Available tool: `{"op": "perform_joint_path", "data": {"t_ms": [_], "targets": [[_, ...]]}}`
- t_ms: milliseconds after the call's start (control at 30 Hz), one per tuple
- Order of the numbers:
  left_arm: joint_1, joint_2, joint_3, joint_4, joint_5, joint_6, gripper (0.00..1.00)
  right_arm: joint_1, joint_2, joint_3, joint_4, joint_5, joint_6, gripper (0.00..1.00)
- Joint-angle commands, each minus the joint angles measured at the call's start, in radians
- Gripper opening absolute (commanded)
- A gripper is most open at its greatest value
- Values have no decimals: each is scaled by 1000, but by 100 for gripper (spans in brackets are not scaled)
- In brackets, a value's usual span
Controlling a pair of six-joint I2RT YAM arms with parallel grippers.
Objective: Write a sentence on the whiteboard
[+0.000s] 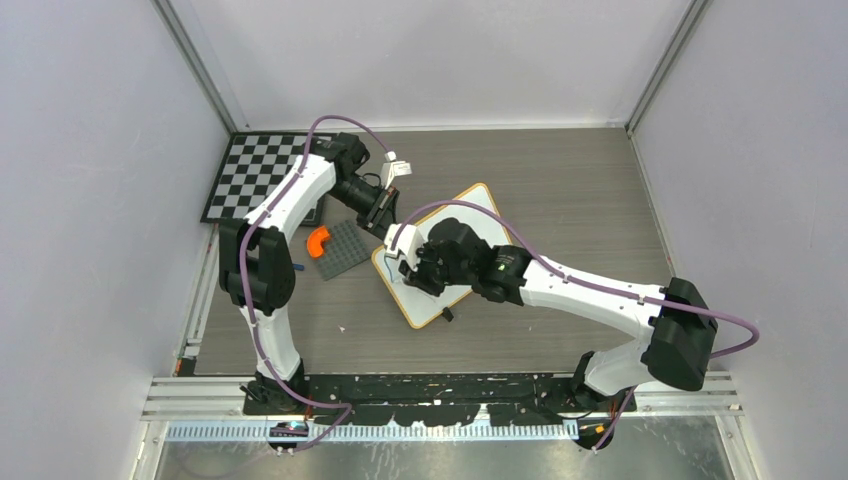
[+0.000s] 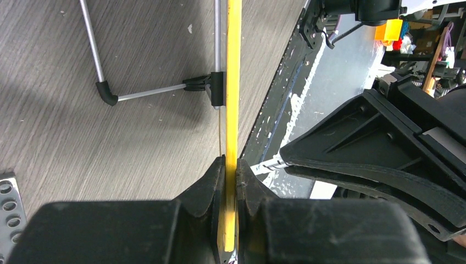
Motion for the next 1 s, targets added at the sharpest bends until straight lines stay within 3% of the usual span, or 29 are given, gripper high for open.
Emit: {"op": "perform_joint_path", "data": {"t_ms": [0,300,967], "targets": [[-23,23,-11,62,-39,19,0,1,-31,43,-7,10,-9,0],[-35,23,-5,51,-41,30,0,-15,-60,120,-29,47,42,0],[-43,26,0,45,-45,40,0,-5,15,114,16,107,50,0]]}}
